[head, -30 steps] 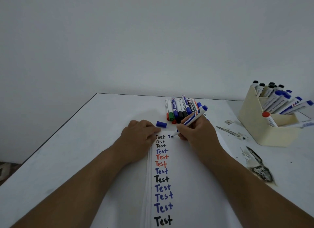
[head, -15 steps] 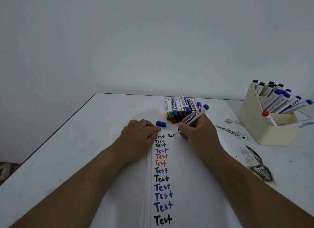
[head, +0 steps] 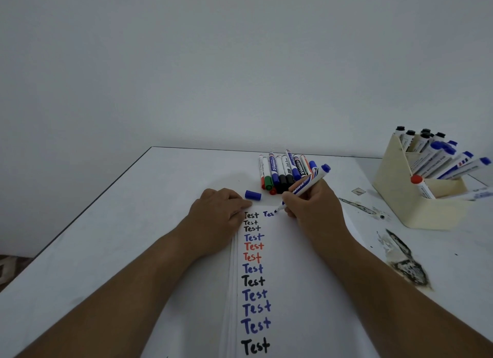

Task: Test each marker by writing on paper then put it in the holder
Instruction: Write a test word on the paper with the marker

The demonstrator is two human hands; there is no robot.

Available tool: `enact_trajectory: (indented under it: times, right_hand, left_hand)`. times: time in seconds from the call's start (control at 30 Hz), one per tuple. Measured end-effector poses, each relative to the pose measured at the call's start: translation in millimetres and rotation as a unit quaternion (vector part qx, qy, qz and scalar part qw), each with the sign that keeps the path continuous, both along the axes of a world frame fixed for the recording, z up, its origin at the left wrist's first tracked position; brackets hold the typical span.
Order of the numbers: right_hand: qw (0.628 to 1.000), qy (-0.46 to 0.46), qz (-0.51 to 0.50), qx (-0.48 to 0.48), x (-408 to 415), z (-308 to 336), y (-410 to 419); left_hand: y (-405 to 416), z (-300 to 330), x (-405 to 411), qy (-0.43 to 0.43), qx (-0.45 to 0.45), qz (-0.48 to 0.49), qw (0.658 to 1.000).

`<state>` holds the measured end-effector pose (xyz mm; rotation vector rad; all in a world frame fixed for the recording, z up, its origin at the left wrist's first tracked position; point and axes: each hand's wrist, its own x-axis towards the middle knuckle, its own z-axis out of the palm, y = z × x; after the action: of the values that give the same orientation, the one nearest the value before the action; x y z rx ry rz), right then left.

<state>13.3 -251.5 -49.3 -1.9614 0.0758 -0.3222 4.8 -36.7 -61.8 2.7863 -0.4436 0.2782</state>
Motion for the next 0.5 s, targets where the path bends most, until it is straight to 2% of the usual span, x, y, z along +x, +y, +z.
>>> enact_trajectory:
  times: [0.4,0.5]
  right_hand:
    - [1.0,-0.004,0.004,-0.012,1.9,0.2,1.7]
    - [0.996,-0.026,-0.01,0.085,-3.0,3.2,-1.8]
  left_hand:
    - [1.0,-1.9,1.4,-0.004,-0.007,-0.005,1.0]
    - [1.7,-2.8,1.3,-0.006,-0.011,-0.006,1.0]
